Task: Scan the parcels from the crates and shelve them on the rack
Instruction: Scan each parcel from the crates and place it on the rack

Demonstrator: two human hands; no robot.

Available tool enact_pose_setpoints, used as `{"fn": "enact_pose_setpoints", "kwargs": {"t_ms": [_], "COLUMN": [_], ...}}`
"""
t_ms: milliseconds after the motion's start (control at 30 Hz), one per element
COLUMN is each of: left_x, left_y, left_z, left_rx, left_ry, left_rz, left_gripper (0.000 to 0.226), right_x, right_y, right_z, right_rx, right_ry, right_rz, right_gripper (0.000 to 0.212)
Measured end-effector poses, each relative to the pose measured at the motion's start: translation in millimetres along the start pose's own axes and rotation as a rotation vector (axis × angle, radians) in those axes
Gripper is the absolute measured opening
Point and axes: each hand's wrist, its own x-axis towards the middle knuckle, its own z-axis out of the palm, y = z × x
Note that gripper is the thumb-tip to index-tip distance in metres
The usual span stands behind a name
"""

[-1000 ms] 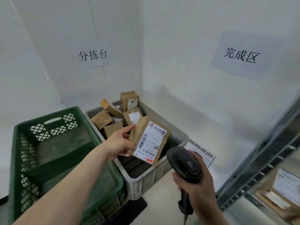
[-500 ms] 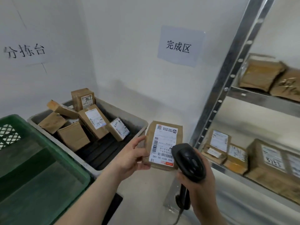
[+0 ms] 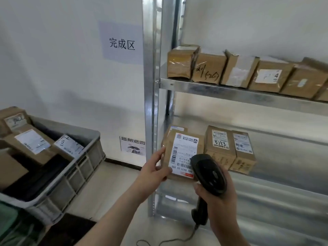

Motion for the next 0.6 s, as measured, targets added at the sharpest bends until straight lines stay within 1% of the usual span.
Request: {"fn": "enact_pose_setpoints", "kwargs": {"t_ms": [133, 333, 467, 600], "left_x": [12.2, 33.4, 50.2, 70.6], "left_y": [1.8, 0.5, -2.1, -2.1], "left_z": [71.8, 170.6, 216.0, 244.8], "left_rx": [0.042, 0.055, 0.038, 0.066], "left_ry": [-0.029, -0.085, -0.121, -0.179], "left_rz": [0.01, 0.027, 0.014, 0.004], "left_gripper": [0.064, 0.062, 0.061, 0.062], "right_x": [15.0, 42.6, 60.5, 75.4], "right_y": [-2.3, -4.2, -2.9, -3.7], "right_z": [-68.0, -161.1, -199.4, -222.8], "right_rx": [0.04, 0.087, 0.107, 0.088], "right_ry": [0.054, 0.117, 0.188, 0.249], "right_rz": [-0.009, -0.018, 0.003, 0.016], "right_gripper": [0.08, 0.079, 0.074, 0.071]}}
